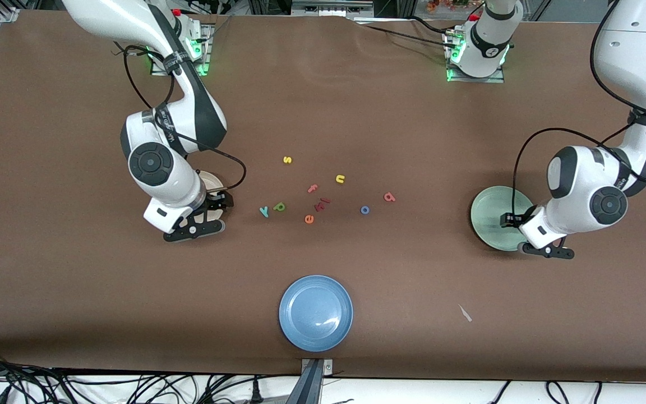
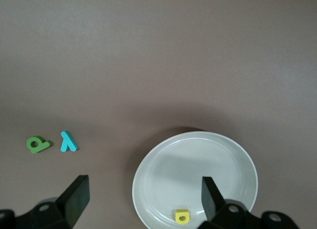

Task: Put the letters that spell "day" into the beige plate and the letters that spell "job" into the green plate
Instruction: 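Grasp the cyan y with the right gripper while the left gripper grasps pink b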

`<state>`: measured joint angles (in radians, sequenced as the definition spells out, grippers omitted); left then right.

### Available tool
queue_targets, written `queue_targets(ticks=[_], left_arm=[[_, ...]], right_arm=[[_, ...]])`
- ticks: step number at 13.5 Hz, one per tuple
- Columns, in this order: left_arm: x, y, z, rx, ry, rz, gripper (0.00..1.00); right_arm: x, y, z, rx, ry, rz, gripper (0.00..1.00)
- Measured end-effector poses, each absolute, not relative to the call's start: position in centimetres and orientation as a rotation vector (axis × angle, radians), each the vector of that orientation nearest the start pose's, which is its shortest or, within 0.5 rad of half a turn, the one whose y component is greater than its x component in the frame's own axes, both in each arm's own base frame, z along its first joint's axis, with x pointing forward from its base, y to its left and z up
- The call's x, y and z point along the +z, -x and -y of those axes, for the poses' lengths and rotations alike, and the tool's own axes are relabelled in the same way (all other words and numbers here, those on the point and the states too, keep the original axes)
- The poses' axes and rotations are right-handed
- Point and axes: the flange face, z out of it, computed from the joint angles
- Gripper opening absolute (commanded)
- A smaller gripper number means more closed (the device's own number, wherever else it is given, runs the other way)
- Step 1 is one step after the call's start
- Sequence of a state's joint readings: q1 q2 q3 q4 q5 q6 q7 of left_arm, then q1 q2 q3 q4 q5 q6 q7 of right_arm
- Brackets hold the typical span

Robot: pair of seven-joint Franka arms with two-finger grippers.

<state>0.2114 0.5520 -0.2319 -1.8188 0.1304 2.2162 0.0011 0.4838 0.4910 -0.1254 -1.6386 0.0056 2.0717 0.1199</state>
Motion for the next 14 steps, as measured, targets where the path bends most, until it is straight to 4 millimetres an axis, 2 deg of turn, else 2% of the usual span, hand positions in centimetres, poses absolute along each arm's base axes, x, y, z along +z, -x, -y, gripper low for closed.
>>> queue_targets(ticks=[1, 3, 6, 9, 12, 14], left_arm=[[23.5, -63.5, 2.7, 0.207, 3.171, -0.07, 1.0], [24.6, -62.9, 9.4, 0.209, 3.206, 0.074, 1.0], [25.1, -60.5, 18.8, 0.275, 3.198, 0.366, 1.0], [23.3, -58.4, 23.7, 0.344, 3.11, 0.656, 1.0], [21.9, -57.2, 26.3, 0.382, 2.984, 0.976, 1.0], [21.1, -56.2, 28.2, 0.393, 2.908, 1.129, 1.0]], right_arm=[[33.0, -62.7, -24.6, 0.062, 3.182, 0.398, 1.0], [32.7, -62.7, -24.6, 0.068, 3.183, 0.399, 1.0], [32.4, -62.7, -24.6, 0.075, 3.184, 0.4, 1.0], [32.4, -62.7, -24.6, 0.075, 3.184, 0.4, 1.0], [32.2, -62.7, -24.8, 0.078, 3.183, 0.405, 1.0], [31.6, -62.3, -25.7, 0.093, 3.177, 0.428, 1.0]])
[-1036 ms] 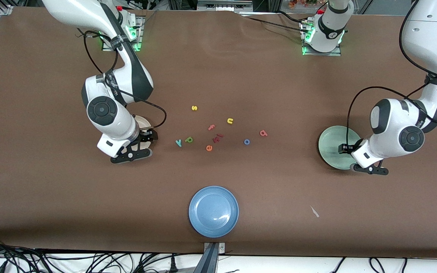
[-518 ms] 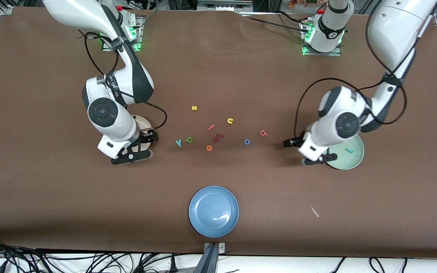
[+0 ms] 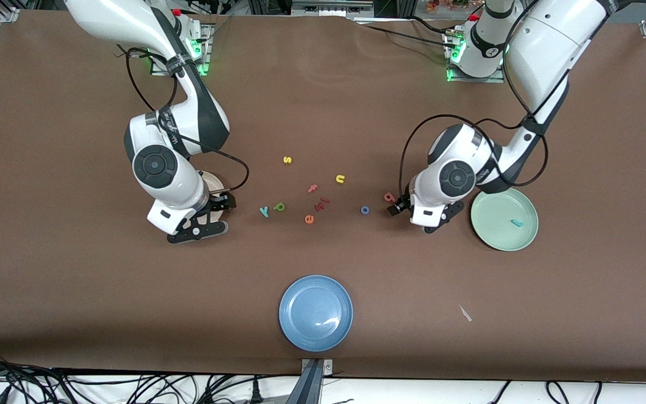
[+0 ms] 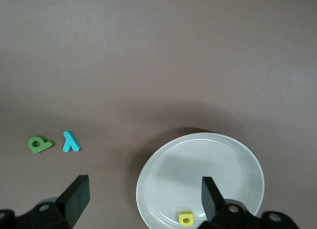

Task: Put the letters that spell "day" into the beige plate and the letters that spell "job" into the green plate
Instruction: 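Grasp the cyan y with the right gripper while the left gripper grasps pink b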

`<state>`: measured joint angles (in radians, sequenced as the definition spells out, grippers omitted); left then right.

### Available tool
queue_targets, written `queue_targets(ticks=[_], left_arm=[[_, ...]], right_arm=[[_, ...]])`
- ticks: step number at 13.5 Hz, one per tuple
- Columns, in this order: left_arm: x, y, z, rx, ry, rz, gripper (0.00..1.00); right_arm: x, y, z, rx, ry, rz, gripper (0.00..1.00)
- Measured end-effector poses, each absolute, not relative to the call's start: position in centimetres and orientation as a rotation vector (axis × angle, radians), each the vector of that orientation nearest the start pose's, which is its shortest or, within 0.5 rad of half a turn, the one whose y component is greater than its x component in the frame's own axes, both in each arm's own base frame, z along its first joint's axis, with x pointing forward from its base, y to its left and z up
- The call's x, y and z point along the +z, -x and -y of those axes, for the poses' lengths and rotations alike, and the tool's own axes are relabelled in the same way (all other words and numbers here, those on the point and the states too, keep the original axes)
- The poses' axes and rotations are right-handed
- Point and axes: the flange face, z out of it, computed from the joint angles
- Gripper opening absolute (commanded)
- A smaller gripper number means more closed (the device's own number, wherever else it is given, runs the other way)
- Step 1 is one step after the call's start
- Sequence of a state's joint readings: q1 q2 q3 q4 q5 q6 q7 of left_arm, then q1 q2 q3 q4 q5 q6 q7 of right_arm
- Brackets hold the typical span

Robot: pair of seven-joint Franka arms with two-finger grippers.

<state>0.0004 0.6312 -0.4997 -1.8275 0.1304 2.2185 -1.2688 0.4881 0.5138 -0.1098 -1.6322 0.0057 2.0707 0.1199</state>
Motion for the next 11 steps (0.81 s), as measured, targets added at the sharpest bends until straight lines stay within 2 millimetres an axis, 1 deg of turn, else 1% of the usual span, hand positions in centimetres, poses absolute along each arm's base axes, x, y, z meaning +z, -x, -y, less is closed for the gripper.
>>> queue_targets(ticks=[2, 3, 5, 6, 8, 11], left_arm=[[20.1, -55.2, 30.0, 0.404, 2.849, 1.233, 1.0], [19.5, -55.0, 30.7, 0.401, 2.845, 1.268, 1.0], [18.2, -55.2, 31.1, 0.389, 2.856, 1.338, 0.82], [17.6, -55.4, 30.9, 0.381, 2.86, 1.344, 0.81], [17.1, -55.7, 30.4, 0.327, 2.869, 1.306, 0.81], [17.2, -56.0, 30.0, 0.301, 2.867, 1.301, 0.81]], right_arm=[[30.7, -61.7, -27.1, 0.112, 3.166, 0.464, 0.98], [30.1, -61.6, -27.8, 0.113, 3.16, 0.479, 0.84], [28.9, -61.2, -29.3, 0.106, 3.143, 0.51, 0.69], [28.2, -60.9, -29.9, 0.117, 3.134, 0.51, 0.65], [26.9, -60.4, -30.9, 0.163, 3.09, 0.468, 0.65], [24.7, -59.5, -32.8, 0.171, 3.07, 0.488, 0.65]])
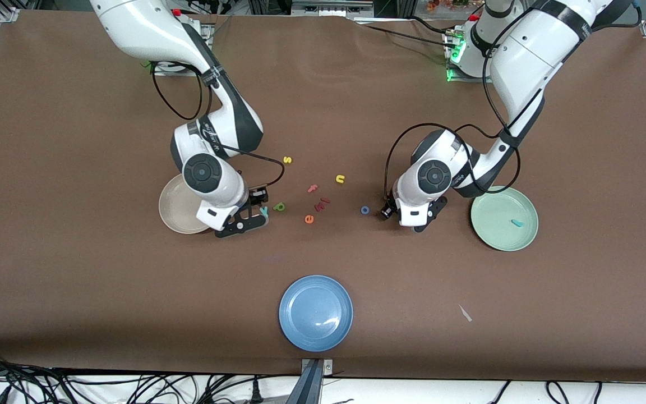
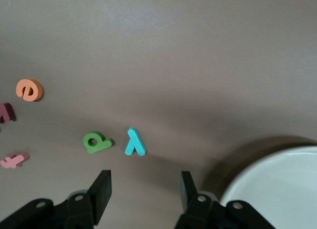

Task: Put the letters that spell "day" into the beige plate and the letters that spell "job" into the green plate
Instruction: 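Grasp the cyan y with the right gripper while the left gripper grasps pink b, then place the cyan y on the cream plate while the left gripper places pink b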

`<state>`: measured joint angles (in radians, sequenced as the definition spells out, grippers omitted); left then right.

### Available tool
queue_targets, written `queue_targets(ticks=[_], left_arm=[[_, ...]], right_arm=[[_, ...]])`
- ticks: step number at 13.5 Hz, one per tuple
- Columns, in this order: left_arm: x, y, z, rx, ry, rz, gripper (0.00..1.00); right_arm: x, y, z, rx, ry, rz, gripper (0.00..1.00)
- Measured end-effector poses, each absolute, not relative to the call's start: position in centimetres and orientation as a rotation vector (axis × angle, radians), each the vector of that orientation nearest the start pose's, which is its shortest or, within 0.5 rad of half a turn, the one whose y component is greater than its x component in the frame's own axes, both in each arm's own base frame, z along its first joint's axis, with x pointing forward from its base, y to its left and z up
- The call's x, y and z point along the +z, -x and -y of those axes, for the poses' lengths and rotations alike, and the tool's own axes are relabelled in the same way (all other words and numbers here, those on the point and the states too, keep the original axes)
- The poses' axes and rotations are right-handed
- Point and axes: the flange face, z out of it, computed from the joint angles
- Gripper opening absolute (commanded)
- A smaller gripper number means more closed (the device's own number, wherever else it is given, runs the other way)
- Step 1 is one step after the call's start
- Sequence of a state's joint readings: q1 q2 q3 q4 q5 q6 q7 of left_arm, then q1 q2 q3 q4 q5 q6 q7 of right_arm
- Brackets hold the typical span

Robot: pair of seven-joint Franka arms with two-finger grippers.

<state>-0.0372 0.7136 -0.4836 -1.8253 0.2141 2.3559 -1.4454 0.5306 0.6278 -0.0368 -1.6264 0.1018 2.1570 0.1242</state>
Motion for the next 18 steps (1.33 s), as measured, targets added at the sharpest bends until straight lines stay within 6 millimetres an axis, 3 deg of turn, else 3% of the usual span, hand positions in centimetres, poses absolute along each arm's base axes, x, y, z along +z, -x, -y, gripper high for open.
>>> queue_targets(ticks=[1, 5, 12, 18], left_arm=[[17.2, -56.0, 30.1, 0.302, 2.863, 1.31, 0.81], [17.2, -55.6, 30.7, 0.304, 2.853, 1.325, 0.49], [17.3, -55.6, 30.7, 0.302, 2.854, 1.325, 0.27], [17.4, -56.0, 30.3, 0.295, 2.856, 1.316, 0.04]], right_arm=[[24.1, -59.4, -33.2, 0.166, 3.07, 0.496, 0.65], [21.4, -59.2, -34.2, 0.132, 3.067, 0.514, 0.65], [17.8, -59.2, -34.4, 0.084, 3.069, 0.524, 0.58], [17.6, -59.2, -34.3, 0.082, 3.071, 0.523, 0.5]])
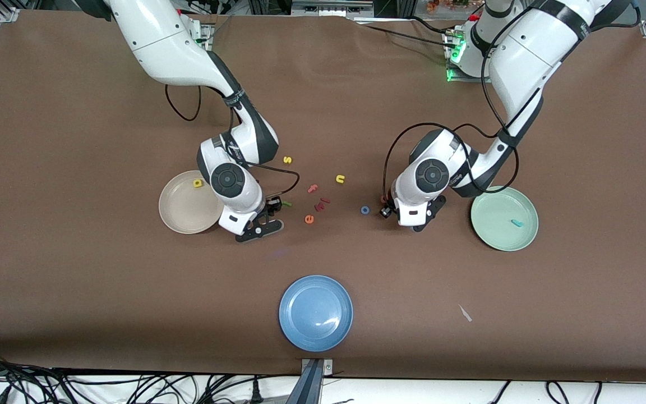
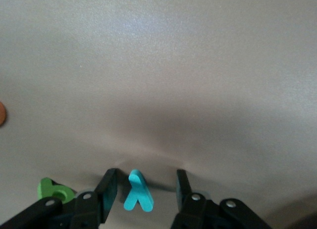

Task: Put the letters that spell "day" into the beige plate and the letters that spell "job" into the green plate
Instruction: 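Place the cyan y on the cream plate while the left gripper places pink b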

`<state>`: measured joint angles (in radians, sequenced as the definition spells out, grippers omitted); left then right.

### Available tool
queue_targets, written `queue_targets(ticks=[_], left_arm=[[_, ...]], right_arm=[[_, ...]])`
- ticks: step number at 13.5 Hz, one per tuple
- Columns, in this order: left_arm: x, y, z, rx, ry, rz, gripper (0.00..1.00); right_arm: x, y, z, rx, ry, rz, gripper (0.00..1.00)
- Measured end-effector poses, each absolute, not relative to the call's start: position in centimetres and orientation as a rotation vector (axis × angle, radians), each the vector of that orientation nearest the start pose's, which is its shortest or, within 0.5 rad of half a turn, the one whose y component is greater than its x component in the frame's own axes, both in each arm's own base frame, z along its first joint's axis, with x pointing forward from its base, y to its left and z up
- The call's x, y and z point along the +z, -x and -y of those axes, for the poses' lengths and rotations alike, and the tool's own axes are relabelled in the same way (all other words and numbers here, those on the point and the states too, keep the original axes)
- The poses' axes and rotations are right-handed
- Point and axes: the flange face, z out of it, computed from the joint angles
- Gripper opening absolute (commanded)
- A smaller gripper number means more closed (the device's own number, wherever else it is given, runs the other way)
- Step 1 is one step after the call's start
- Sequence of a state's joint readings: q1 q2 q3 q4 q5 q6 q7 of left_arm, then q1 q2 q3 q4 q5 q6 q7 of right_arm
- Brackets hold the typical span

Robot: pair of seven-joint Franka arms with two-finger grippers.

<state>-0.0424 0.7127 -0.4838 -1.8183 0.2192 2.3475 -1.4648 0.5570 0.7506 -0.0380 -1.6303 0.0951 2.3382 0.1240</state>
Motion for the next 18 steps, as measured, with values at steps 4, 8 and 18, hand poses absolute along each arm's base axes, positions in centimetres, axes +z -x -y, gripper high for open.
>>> queue_targets(ticks=[4, 8, 18], left_arm=[[17.6, -56.2, 30.1, 0.284, 2.851, 1.295, 0.0], [17.9, -56.0, 29.8, 0.3, 2.84, 1.244, 0.0], [26.7, -60.6, 15.1, 0.321, 2.86, 0.972, 0.0]], right_arm=[[17.6, -59.2, -34.0, 0.083, 3.077, 0.522, 0.14], [17.9, -59.1, -34.0, 0.09, 3.077, 0.524, 0.0], [24.8, -61.5, -29.3, 0.163, 3.146, 0.423, 0.0]])
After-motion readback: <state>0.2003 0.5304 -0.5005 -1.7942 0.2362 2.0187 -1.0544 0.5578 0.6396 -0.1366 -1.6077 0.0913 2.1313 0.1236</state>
